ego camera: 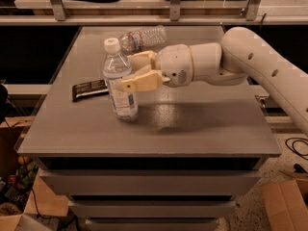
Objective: Place blue plastic bottle upright
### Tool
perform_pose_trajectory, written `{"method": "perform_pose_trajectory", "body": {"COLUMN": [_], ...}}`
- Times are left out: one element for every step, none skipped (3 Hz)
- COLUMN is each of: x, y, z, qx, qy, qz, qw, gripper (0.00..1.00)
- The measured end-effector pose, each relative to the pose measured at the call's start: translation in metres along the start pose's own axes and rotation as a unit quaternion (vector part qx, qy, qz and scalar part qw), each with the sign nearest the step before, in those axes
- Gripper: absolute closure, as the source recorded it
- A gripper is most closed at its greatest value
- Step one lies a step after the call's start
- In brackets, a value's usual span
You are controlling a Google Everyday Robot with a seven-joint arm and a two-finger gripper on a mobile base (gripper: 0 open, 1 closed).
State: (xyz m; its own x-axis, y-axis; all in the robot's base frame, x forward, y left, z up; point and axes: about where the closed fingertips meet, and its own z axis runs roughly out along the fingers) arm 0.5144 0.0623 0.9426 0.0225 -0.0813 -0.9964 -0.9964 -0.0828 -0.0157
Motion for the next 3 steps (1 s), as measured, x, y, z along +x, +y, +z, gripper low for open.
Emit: {"method": "perform_pose_trajectory", "body": {"x": [0.0009,0.0024,-0.0014], "y": [0.0000,0.0000,-0.0016], "z": [0.0004,-0.0005,-0.0091], "qx": [-0.004,-0.011,-0.016], "qy": [-0.001,-0.004,-0.004], "qz": [0.001,0.001,-0.004], "qw": [1.0000,0.9999,0.9999], "gripper": [0.12,0.00,0.00]}}
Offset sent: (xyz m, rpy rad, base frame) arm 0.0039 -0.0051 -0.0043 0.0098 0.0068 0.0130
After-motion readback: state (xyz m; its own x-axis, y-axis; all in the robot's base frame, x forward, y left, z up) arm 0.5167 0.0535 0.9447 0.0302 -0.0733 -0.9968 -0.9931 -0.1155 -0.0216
